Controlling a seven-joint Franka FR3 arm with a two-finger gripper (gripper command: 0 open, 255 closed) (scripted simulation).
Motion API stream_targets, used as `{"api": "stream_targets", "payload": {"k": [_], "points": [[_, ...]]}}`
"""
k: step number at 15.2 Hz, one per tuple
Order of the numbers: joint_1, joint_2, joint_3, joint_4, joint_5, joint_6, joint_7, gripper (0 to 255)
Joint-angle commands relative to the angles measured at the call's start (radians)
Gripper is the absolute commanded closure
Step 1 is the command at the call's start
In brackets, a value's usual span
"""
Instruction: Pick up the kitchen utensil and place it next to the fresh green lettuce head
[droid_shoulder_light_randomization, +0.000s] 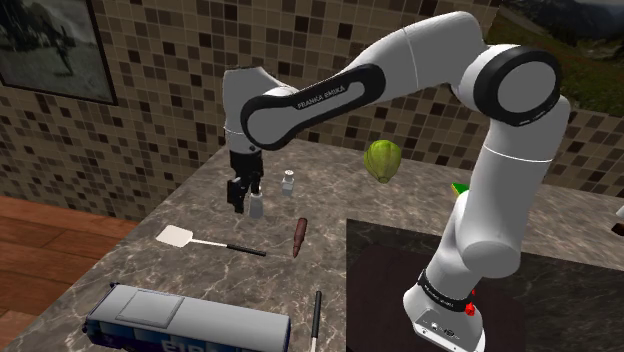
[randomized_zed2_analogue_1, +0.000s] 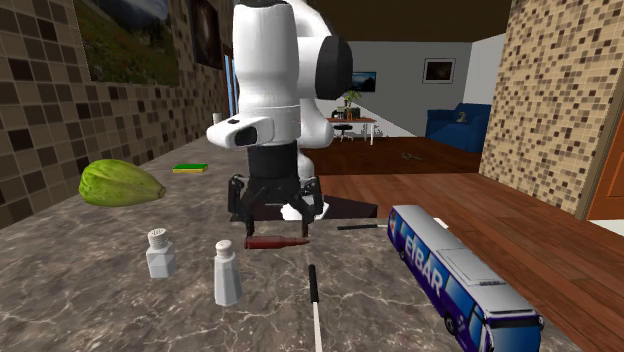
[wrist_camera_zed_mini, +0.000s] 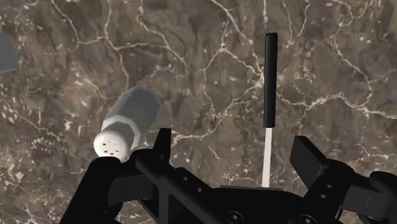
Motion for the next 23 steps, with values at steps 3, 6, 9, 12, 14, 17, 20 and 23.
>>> {"api": "stream_targets", "payload": {"k": [3, 6, 9, 12, 14, 17, 20, 23], "points": [[0.044, 0.145, 0.020, 0.112, -0.049, 0.014, 0.034, 0], [0.082, 0.252, 0.028, 0.209, -0.085, 0.009, 0.053, 0], [0.105, 0.317, 0.029, 0.260, -0.105, 0.015, 0.063, 0], [0.107, 0.333, 0.026, 0.243, -0.111, 0.048, 0.066, 0], [0.108, 0.345, 0.023, 0.232, -0.115, 0.070, 0.069, 0], [0.109, 0.355, 0.022, 0.224, -0.119, 0.088, 0.071, 0], [0.109, 0.355, 0.022, 0.224, -0.119, 0.088, 0.071, 0], [0.109, 0.355, 0.022, 0.224, -0.119, 0.087, 0.071, 0]]}}
